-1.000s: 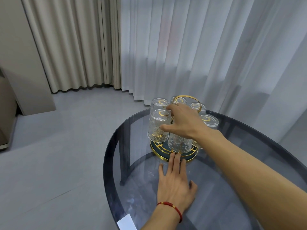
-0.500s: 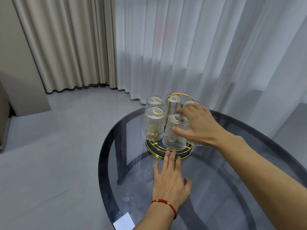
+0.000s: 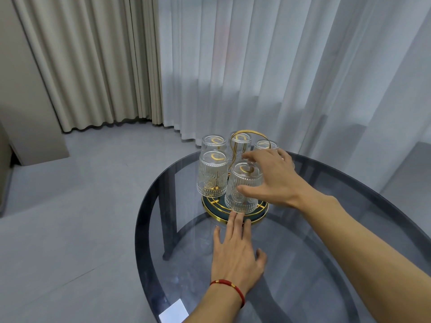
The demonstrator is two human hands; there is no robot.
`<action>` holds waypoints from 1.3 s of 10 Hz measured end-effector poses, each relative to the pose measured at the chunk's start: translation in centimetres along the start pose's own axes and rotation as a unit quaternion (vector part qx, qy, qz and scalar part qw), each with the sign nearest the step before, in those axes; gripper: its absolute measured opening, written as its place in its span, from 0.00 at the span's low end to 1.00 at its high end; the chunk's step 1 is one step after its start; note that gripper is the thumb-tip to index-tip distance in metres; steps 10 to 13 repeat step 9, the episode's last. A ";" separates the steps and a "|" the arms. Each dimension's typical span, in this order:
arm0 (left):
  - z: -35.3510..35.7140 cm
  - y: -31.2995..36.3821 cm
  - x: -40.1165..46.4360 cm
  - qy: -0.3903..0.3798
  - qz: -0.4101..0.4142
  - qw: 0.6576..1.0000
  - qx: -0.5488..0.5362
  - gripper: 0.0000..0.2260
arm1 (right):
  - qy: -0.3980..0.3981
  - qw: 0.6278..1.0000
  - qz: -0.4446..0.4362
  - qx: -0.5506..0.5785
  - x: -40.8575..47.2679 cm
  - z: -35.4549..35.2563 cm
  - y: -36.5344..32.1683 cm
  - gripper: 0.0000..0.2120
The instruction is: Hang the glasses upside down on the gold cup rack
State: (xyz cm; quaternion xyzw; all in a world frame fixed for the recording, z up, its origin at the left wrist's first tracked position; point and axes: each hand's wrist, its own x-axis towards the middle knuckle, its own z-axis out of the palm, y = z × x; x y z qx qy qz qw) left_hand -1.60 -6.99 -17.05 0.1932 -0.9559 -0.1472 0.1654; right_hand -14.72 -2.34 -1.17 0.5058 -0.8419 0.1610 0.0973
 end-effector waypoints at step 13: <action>-0.9 0.3 -0.8 -0.016 0.020 0.999 -0.030 0.29 | 0.122 0.985 -0.015 0.118 -5.2 -0.1 -0.3 0.31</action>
